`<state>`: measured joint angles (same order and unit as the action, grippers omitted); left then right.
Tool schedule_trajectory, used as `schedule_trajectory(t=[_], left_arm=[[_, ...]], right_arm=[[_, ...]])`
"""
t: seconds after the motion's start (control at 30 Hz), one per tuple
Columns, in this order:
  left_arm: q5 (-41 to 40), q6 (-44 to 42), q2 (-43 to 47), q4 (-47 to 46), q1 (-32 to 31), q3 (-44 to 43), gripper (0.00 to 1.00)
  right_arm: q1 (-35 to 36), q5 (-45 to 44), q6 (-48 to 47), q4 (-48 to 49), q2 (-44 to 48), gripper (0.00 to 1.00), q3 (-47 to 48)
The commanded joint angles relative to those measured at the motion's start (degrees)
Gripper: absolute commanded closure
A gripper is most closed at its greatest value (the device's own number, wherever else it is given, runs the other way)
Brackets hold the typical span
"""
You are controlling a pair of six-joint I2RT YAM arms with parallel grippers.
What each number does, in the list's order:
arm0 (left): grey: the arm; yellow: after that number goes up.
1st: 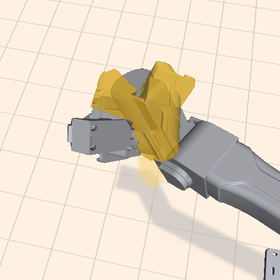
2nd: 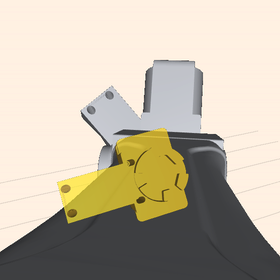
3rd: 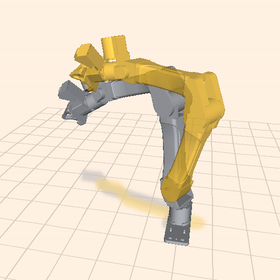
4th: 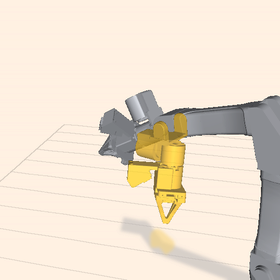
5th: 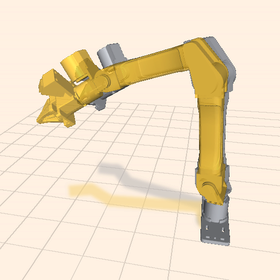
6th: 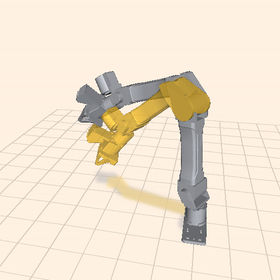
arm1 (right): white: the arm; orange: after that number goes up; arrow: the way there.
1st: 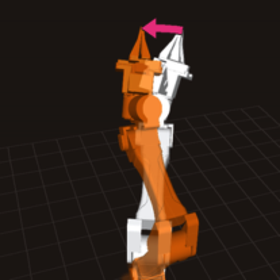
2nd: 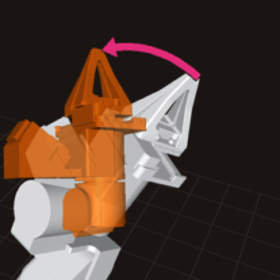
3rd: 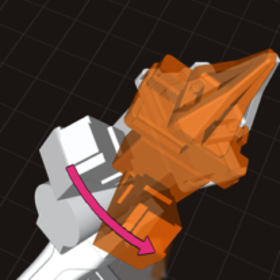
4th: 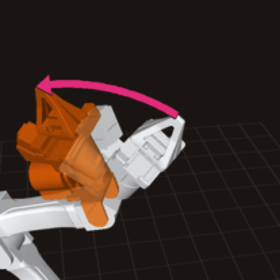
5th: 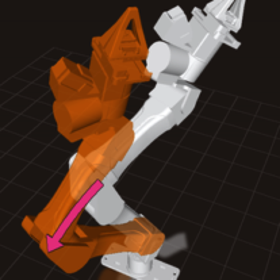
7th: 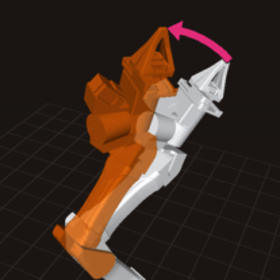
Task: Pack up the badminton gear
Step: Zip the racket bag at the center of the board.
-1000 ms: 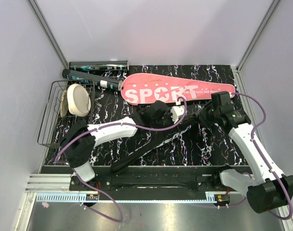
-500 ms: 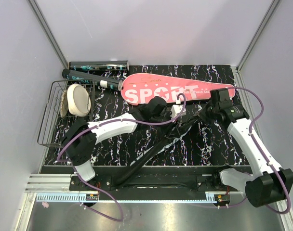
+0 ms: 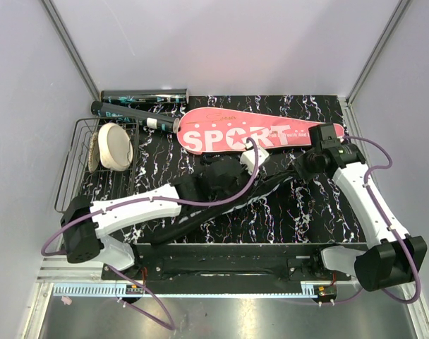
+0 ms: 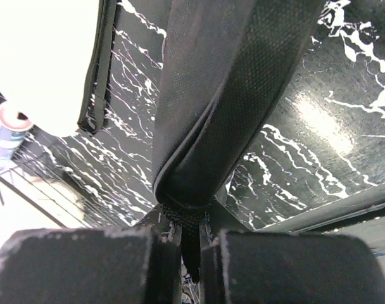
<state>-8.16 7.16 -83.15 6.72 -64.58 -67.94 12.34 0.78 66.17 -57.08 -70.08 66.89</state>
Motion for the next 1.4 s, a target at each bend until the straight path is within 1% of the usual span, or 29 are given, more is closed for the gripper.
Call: schedule_trajectory(t=[0.0,0.03,0.07,0.1,0.2,0.23,0.27,0.33,0.4,0.43,0.5,0.53,0.57,0.63,0.73,0.8,0.93,1.0,1.07,1.3,1.33,1.37], left_arm=[[-8.6,0.9,-1.1,-0.5,-1.0,-2.2,0.65],[-9.8,2.1,-1.4,0.0,-1.0,-2.5,0.64],[-10.3,2.7,-2.2,0.6,-1.0,-3.9,0.63],[-10.5,3.1,-2.5,1.0,-1.1,-4.6,0.59],[-11.9,4.8,-4.4,1.3,-1.3,-6.1,0.58],[-13.5,6.3,-5.0,2.1,-1.3,-6.7,0.66],[-14.3,7.2,-6.2,2.8,-1.3,-8.3,0.69],[-15.9,11.3,-7.5,5.9,-1.4,-10.4,0.71],[-15.9,14.1,-9.1,8.3,-1.4,-13.3,0.67],[-15.2,17.1,-9.6,10.4,-1.4,-14.1,0.61],[-14.0,20.3,-10.2,11.8,-1.1,-15.0,0.54],[-11.4,24.0,-10.4,13.1,-0.7,-15.3,0.50],[-11.3,25.9,-10.6,14.6,-0.6,-16.1,0.46],[-10.3,29.6,-10.1,16.6,-0.1,-16.3,0.44],[-6.5,34.1,-8.4,17.9,1.8,-15.7,0.44],[-5.0,35.3,-7.0,17.9,2.9,-14.9,0.44],[2.1,35.9,-5.9,14.6,3.8,-13.2,0.48],[3.5,35.7,-7.0,14.4,3.8,-13.8,0.52],[4.6,35.7,-8.5,15.1,3.8,-14.8,0.58],[1.9,37.0,-5.5,13.4,2.6,-12.2,0.58],[1.9,37.3,-5.5,13.2,2.6,-11.9,0.54],[1.9,37.5,-5.9,13.3,2.7,-11.9,0.53]], right_arm=[[-2.5,7.4,11.1,-5.4,-0.2,1.00,1.1],[-2.8,7.9,12.6,-5.0,0.2,1.00,0.4],[-2.9,9.8,15.1,-2.0,0.5,1.00,-0.4],[-3.3,10.0,16.3,-0.9,1.0,1.00,-2.2],[-3.4,8.6,18.2,1.4,1.5,1.00,-2.7],[-3.4,8.2,18.1,1.5,1.3,1.00,-2.5],[-3.3,7.8,18.0,1.5,1.0,1.00,-2.2],[-3.4,7.2,17.8,1.3,0.0,1.00,-1.8],[-3.5,7.0,17.6,0.9,-0.9,1.00,-1.4],[-3.4,7.0,17.4,0.7,-1.2,1.00,-1.2],[-3.5,6.8,17.2,0.2,-1.5,1.00,-1.0],[-3.5,6.8,17.2,0.1,-1.5,1.00,-1.0],[-3.5,6.6,17.1,0.2,-1.4,1.00,-1.1],[-3.5,6.4,17.2,0.3,-1.1,1.00,-1.4],[-3.4,5.9,17.2,0.3,-0.7,1.00,-1.4],[-3.6,5.1,17.2,0.3,-0.4,1.00,-1.4],[-3.6,5.1,18.5,0.8,0.6,1.00,-2.1],[-3.6,7.1,19.3,2.0,0.3,1.00,-2.9],[-3.6,8.0,19.2,1.7,-0.1,1.00,-2.8],[-3.6,8.0,17.1,0.0,-1.7,1.00,-0.9],[-3.6,8.1,17.5,0.0,-1.6,1.00,-1.0],[-3.6,8.1,17.7,0.0,-1.5,1.00,-1.2]])
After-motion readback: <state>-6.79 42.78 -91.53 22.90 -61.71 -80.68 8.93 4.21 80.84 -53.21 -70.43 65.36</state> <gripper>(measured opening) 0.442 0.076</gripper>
